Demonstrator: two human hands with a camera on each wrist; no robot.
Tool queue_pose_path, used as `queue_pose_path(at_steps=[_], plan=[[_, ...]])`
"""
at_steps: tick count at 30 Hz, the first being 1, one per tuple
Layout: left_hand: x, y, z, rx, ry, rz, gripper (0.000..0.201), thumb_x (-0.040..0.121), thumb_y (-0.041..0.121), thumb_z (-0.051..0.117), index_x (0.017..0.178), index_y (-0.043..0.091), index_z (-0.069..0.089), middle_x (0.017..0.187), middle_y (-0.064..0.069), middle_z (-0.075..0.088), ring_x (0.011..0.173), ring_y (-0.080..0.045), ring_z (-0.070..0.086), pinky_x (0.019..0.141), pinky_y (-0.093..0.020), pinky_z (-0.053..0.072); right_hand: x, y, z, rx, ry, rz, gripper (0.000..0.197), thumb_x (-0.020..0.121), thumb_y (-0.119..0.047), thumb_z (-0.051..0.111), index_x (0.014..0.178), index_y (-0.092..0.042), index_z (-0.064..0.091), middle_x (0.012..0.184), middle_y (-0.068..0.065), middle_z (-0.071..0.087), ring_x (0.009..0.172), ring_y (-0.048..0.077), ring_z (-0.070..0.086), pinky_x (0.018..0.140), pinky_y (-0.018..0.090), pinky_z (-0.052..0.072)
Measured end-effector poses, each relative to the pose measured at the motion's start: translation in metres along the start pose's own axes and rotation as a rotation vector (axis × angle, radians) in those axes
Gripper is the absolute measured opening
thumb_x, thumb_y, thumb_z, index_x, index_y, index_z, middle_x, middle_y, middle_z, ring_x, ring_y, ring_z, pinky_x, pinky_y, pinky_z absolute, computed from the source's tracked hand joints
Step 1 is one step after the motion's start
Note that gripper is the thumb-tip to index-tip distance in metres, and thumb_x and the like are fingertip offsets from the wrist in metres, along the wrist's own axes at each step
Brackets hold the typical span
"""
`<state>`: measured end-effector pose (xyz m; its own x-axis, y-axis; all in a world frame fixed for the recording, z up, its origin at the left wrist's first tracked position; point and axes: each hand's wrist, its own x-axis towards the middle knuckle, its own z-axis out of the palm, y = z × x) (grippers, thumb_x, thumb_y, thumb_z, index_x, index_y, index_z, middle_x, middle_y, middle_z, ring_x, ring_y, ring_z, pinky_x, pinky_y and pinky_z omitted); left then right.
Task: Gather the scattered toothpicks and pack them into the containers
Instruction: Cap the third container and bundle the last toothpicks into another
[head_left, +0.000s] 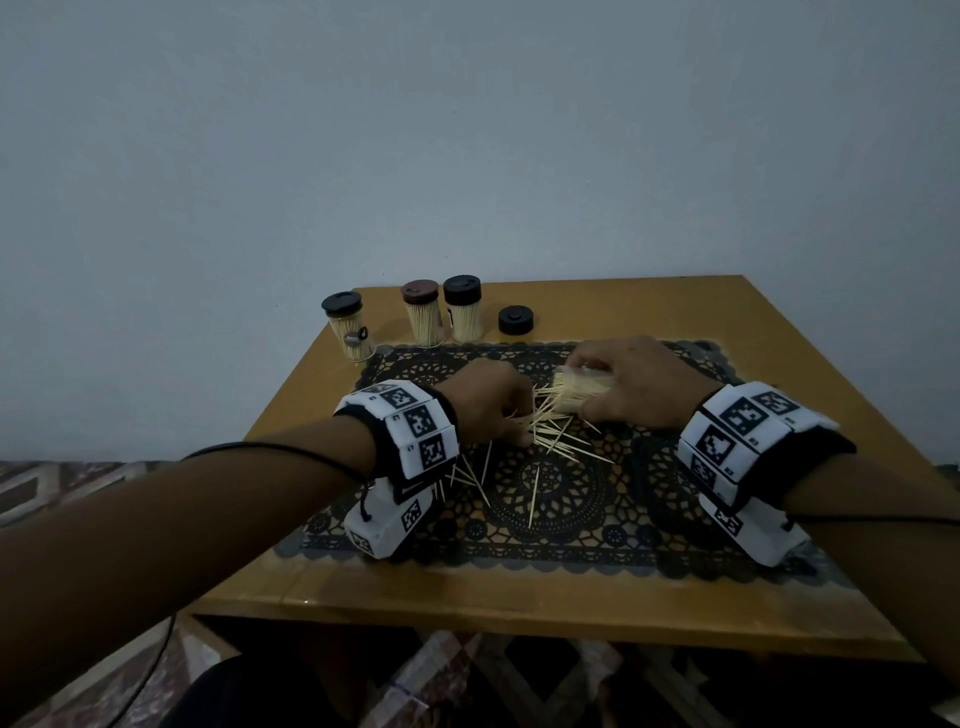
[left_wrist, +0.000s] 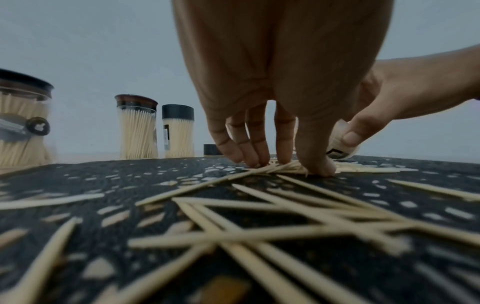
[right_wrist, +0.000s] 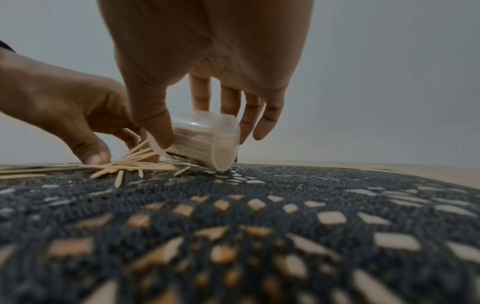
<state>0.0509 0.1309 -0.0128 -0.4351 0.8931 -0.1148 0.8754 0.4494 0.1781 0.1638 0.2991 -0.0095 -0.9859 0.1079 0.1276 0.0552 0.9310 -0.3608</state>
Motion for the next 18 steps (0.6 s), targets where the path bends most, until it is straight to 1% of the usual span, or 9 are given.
queue_pose_path(at_steps=[4,6,8,10,11,13,15,17,18], plan=[[0.0036,-0.0006,0.0032,-0.014,0.044,0.065,0.045,0.08,0.031,0.075,0.117,0.011,0.06,0.112,-0.005,0.062,0.098,-0.019,0.058,0.075,-0.023,0.041,0.0004,0.0011,-0.0003,-0.011,-0.01,0.017,0.045,0.076,-0.029,0.078,0.117,-0.018,0.064,0.108,0.002,0.065,0.09,0.016,0.057,0.071,0.024,0.037],[0.0033,-0.0019,0.0038,-0.003,0.044,0.111,0.039,0.08,0.03,0.075,0.113,0.011,0.065,0.108,-0.004,0.064,0.094,-0.018,0.059,0.074,-0.024,0.042,0.0004,0.0006,-0.0003,-0.018,-0.012,0.027,0.045,0.076,-0.03,0.078,0.117,-0.018,0.064,0.108,0.002,0.066,0.089,0.016,0.056,0.072,0.025,0.038],[0.0012,-0.0034,0.0027,0.029,0.011,0.17,0.032,0.081,0.029,0.074,0.107,0.011,0.069,0.102,-0.003,0.064,0.085,-0.013,0.055,0.071,-0.025,0.041,0.0006,0.0005,-0.0002,-0.015,-0.009,0.039,0.046,0.075,-0.033,0.079,0.117,-0.019,0.064,0.108,0.002,0.066,0.089,0.017,0.056,0.073,0.026,0.039],[-0.0012,-0.0039,0.002,0.052,-0.005,0.213,0.024,0.084,0.026,0.071,0.102,0.011,0.073,0.098,-0.002,0.065,0.08,-0.012,0.054,0.072,-0.029,0.045,0.0013,0.0017,0.0002,-0.02,-0.013,0.047,0.047,0.075,-0.034,0.079,0.116,-0.02,0.064,0.109,0.002,0.065,0.09,0.017,0.056,0.073,0.026,0.04],[-0.0024,-0.0032,0.0023,0.048,-0.002,0.214,0.02,0.086,0.024,0.07,0.101,0.012,0.073,0.098,-0.002,0.066,0.08,-0.01,0.054,0.074,-0.029,0.046,0.0018,0.0022,0.0005,-0.024,-0.017,0.051,0.046,0.075,-0.034,0.079,0.116,-0.02,0.064,0.108,0.002,0.065,0.089,0.017,0.055,0.073,0.026,0.039],[-0.0041,-0.0022,0.0046,0.022,0.034,0.201,0.018,0.086,0.02,0.069,0.103,0.013,0.073,0.1,0.0,0.068,0.081,-0.007,0.055,0.073,-0.02,0.044,0.0023,0.0022,0.0009,-0.031,-0.02,0.05,0.045,0.074,-0.034,0.079,0.114,-0.021,0.064,0.107,0.002,0.066,0.087,0.016,0.055,0.07,0.026,0.038],[-0.0038,-0.0014,0.007,-0.006,0.085,0.181,0.022,0.086,0.019,0.07,0.107,0.014,0.071,0.101,0.0,0.07,0.085,-0.008,0.061,0.073,-0.014,0.04,0.0023,0.0017,0.001,-0.036,-0.017,0.051,0.044,0.074,-0.033,0.079,0.113,-0.021,0.064,0.105,0.002,0.066,0.085,0.017,0.055,0.07,0.026,0.037],[-0.002,0.0005,0.0072,-0.009,0.115,0.163,0.024,0.086,0.019,0.069,0.11,0.014,0.071,0.102,-0.001,0.071,0.088,-0.01,0.063,0.073,-0.013,0.04,0.0017,0.0015,0.001,-0.032,-0.005,0.051,0.045,0.073,-0.034,0.08,0.113,-0.02,0.064,0.104,0.002,0.066,0.085,0.017,0.055,0.07,0.026,0.037],[-0.0011,0.0021,0.0068,-0.002,0.115,0.152,0.024,0.086,0.019,0.069,0.109,0.014,0.071,0.102,-0.001,0.072,0.089,-0.011,0.064,0.073,-0.016,0.042,0.0014,0.0014,0.001,-0.032,-0.001,0.049,0.045,0.073,-0.034,0.08,0.113,-0.02,0.064,0.104,0.001,0.066,0.084,0.017,0.055,0.07,0.026,0.037]])
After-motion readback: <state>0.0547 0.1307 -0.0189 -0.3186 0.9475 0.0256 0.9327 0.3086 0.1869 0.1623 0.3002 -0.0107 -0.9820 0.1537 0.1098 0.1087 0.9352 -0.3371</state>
